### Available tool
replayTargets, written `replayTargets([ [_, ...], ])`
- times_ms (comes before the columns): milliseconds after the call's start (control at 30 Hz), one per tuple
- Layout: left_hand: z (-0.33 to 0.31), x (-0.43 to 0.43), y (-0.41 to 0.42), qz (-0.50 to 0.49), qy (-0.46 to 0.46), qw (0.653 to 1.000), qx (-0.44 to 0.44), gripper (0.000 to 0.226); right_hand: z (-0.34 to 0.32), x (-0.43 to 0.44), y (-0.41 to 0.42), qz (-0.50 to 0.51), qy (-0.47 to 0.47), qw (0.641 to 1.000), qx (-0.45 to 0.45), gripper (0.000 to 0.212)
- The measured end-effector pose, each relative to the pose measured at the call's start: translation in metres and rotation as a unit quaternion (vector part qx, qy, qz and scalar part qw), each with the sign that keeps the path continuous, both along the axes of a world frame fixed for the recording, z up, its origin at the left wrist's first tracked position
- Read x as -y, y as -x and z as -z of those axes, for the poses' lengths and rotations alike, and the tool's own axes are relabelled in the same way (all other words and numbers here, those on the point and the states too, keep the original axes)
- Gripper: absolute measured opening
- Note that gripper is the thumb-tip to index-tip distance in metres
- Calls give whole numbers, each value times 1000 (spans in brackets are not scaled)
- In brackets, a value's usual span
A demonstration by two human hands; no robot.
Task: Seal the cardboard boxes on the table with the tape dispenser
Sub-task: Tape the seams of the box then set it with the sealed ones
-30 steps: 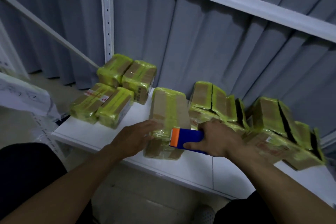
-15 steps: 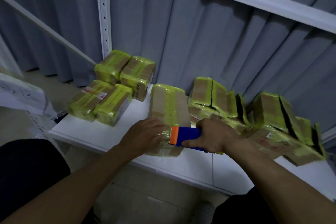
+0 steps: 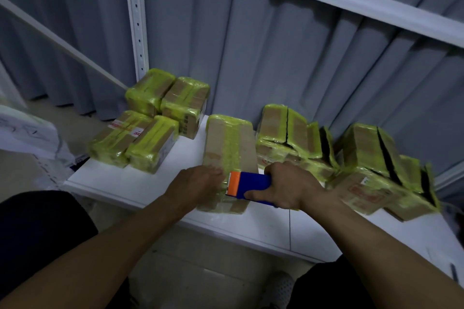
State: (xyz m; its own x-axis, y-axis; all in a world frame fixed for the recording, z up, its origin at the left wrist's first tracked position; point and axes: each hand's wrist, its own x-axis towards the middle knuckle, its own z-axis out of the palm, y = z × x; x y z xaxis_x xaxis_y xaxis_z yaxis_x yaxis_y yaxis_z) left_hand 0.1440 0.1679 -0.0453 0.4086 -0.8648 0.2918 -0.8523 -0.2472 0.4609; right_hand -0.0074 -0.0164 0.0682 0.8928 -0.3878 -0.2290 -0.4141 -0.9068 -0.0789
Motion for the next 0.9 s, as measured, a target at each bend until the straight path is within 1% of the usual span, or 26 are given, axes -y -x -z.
replayTargets([
  [100, 3, -4, -2, 12, 38, 998, 44, 36, -3, -5, 5, -6, -15, 1000, 12, 65],
  [200, 1, -10, -8, 1, 32, 999, 34, 35, -4, -5, 11, -6, -4, 1000, 15, 69],
  [267, 1, -14, -10, 18, 60, 997, 44, 35, -7, 0, 15, 4, -10, 1000, 11, 71],
  [367, 2, -17, -6, 40, 56, 996, 59, 35, -8, -1, 17, 2, 1, 1000, -3, 73],
  [467, 8, -19, -7, 34, 34, 997, 55, 41, -1, -6, 13, 9, 22, 1000, -18, 72],
  [600, 5, -20, -3, 46, 34, 995, 78, 46, -1, -8, 10, 23, 11, 998, -51, 61],
  [667, 4, -16, 0, 41, 18, 996, 72, 55, 1, -6, 8, 21, 15, 998, -57, 62],
  [733, 5, -13, 3, 27, -13, 996, 85, 64, 3, -5, 7, 23, 11, 998, -62, 64],
  [767, 6, -12, 3, 19, -14, 996, 89, 60, 4, -3, 6, 24, 8, 998, -62, 65],
  [833, 1, -10, 5, 1, 7, 996, 88, 36, 6, -3, 6, 26, 2, 998, -62, 64],
  [900, -1, -5, 9, -8, 37, 995, 94, 21, 8, -2, 6, 28, -1, 998, -55, 65],
])
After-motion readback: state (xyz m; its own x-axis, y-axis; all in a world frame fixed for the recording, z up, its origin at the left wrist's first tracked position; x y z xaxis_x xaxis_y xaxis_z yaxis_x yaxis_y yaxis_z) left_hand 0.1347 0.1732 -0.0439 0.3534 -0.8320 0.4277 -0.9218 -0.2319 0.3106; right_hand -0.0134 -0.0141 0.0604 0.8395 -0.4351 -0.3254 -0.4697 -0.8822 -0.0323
